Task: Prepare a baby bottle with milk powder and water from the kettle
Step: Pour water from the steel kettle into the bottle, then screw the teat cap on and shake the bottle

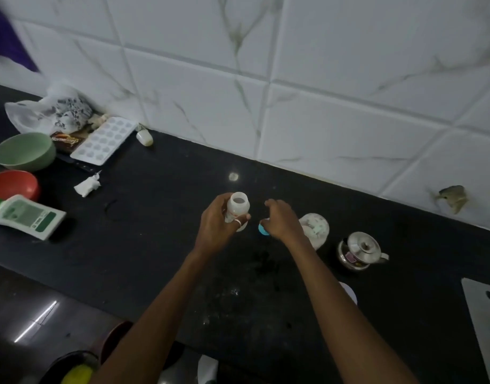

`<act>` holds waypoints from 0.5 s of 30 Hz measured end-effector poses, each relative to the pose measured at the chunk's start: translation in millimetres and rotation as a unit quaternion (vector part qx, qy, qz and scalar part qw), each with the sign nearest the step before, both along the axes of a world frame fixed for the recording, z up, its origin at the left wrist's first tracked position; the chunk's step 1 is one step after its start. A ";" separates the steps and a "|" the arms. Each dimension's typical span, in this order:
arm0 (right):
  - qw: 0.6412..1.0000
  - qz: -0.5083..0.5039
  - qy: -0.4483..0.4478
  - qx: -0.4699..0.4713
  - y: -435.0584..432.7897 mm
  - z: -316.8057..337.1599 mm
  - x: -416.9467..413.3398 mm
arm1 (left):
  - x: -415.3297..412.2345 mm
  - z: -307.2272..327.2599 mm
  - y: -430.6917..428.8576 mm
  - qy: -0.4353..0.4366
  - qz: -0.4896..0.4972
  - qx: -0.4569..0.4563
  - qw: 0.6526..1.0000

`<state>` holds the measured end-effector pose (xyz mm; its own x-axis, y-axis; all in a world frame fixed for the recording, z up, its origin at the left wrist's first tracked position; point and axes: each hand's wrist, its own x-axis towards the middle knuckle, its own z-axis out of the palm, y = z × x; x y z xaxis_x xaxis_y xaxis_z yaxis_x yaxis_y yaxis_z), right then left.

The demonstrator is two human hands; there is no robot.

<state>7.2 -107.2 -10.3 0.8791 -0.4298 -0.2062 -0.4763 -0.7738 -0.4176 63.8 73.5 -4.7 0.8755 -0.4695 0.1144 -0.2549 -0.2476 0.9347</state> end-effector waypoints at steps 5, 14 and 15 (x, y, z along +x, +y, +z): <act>0.995 0.020 0.097 -0.020 0.4 -23.1 11.5 | 13.6 -21.8 6.1 0.026 -0.011 0.006 1.000; 0.992 0.021 0.116 -0.048 2.9 -37.6 14.1 | 23.1 -40.7 4.5 0.045 -0.029 0.020 0.998; 0.992 0.019 0.113 -0.048 3.7 -36.3 13.5 | 23.1 -41.4 4.9 0.045 -0.031 0.020 0.998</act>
<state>20.7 -103.5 -46.7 0.8313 -0.4246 -0.3587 -0.5189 -0.8240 -0.2273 86.9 78.3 -46.1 0.8504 -0.5259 0.0158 -0.1854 -0.2715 0.9444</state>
